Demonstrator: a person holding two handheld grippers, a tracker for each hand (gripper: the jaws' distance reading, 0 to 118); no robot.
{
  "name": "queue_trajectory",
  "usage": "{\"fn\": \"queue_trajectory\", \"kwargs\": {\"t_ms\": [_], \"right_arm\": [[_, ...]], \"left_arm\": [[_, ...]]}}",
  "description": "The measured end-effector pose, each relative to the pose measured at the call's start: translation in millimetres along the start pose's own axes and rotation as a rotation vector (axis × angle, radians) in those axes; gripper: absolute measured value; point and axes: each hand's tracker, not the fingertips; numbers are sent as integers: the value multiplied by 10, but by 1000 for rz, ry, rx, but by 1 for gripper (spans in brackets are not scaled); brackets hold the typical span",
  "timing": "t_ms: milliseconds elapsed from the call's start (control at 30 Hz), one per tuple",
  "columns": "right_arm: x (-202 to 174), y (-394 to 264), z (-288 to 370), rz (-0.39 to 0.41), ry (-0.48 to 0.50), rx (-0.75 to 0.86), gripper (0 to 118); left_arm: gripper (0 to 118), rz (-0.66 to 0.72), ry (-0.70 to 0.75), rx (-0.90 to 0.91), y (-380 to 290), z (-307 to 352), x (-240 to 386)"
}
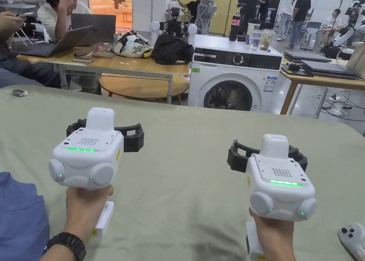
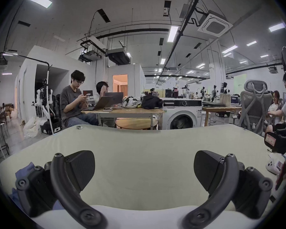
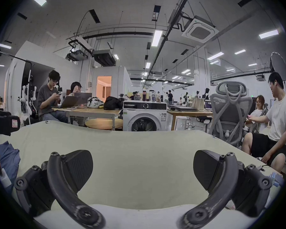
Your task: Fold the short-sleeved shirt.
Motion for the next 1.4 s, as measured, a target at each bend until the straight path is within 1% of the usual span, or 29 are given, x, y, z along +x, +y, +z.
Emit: {"fn": "queue_trajectory", "kwargs": {"t_ms": [200,367,467,700,900,1133,1400], "right_arm": [[-41,-36,35,19,-7,12,118],[-71,-69,71,70,-6,17,118],[-46,-66,84,44,0,15,118],[24,-65,92,-20,-24,5,118],[59,-81,102,0,-16,-23,118],[33,-132,119,25,1,-41,118],[-7,-79,185,2,-16,-13,118]], "left_arm": [[117,-23,-5,6,-43,38,21],[117,-32,7,12,-87,78,12],[117,-19,1,4,-101,83,-15],[117,-32,-9,3,-113,116,0],[117,-9,-23,-29,-99,118,-27],[117,25,-10,-10,-118,172,-63],[117,-22,-8,-19,-133,176,-9]]}}
